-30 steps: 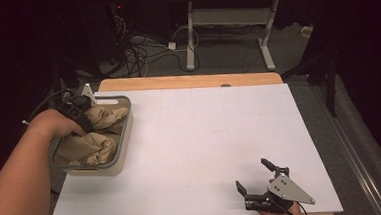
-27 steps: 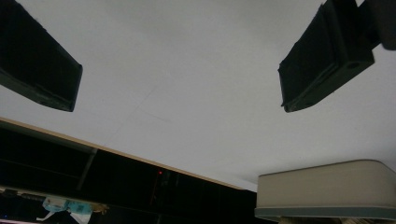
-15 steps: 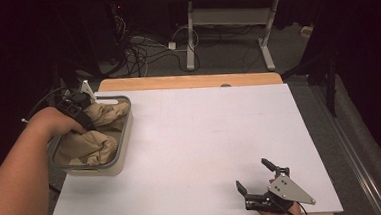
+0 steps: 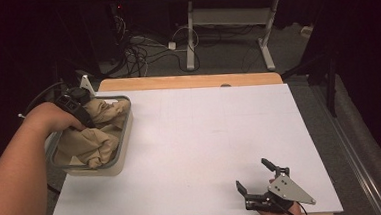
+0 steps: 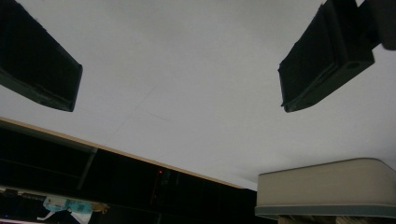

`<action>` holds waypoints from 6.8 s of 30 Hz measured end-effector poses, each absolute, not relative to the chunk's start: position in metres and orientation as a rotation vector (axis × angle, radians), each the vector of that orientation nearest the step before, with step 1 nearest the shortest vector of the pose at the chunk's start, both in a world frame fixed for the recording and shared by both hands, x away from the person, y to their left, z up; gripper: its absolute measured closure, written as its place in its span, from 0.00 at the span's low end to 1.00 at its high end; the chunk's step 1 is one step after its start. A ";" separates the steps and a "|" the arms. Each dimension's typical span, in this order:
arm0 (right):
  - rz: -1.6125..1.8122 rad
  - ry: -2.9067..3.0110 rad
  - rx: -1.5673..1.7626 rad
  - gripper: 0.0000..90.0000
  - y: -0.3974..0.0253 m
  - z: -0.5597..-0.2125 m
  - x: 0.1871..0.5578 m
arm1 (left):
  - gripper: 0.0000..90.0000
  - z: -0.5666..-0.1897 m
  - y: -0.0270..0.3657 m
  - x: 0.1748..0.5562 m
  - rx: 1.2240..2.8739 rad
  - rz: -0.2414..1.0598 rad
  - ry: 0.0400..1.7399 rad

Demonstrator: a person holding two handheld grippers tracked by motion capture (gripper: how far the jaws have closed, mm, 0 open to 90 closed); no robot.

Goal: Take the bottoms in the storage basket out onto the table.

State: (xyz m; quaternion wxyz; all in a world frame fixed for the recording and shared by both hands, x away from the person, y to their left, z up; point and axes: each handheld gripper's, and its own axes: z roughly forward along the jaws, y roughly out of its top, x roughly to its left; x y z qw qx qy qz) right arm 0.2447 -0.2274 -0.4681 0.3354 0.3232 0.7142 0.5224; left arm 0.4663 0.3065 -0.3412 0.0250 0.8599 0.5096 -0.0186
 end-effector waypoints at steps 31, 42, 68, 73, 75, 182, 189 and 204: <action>1.372 1.858 0.842 0.00 -0.228 -0.467 0.244 | 0.69 -0.287 0.287 0.460 2.668 0.009 1.546; 1.375 1.859 0.845 0.00 -0.227 -0.467 0.245 | 0.69 -0.271 0.271 0.456 2.668 0.026 1.511; 1.376 1.847 0.835 0.00 -0.229 -0.465 0.243 | 0.69 -0.256 0.232 0.448 2.716 0.055 1.435; 1.373 1.853 0.834 0.00 -0.228 -0.465 0.243 | 0.68 -0.258 0.220 0.449 2.734 0.051 1.406; 1.373 1.853 0.832 0.00 -0.228 -0.465 0.243 | 0.68 -0.258 0.214 0.449 2.736 0.047 1.394; 1.380 1.856 0.831 0.00 -0.231 -0.467 0.245 | 0.15 -0.442 0.078 0.480 2.292 0.363 0.959; 1.380 1.837 0.841 0.00 -0.232 -0.464 0.247 | 0.12 -0.446 0.077 0.484 2.267 0.344 1.001; 1.393 1.829 0.840 0.00 -0.235 -0.461 0.254 | 0.00 -0.437 0.079 0.483 2.239 0.327 1.012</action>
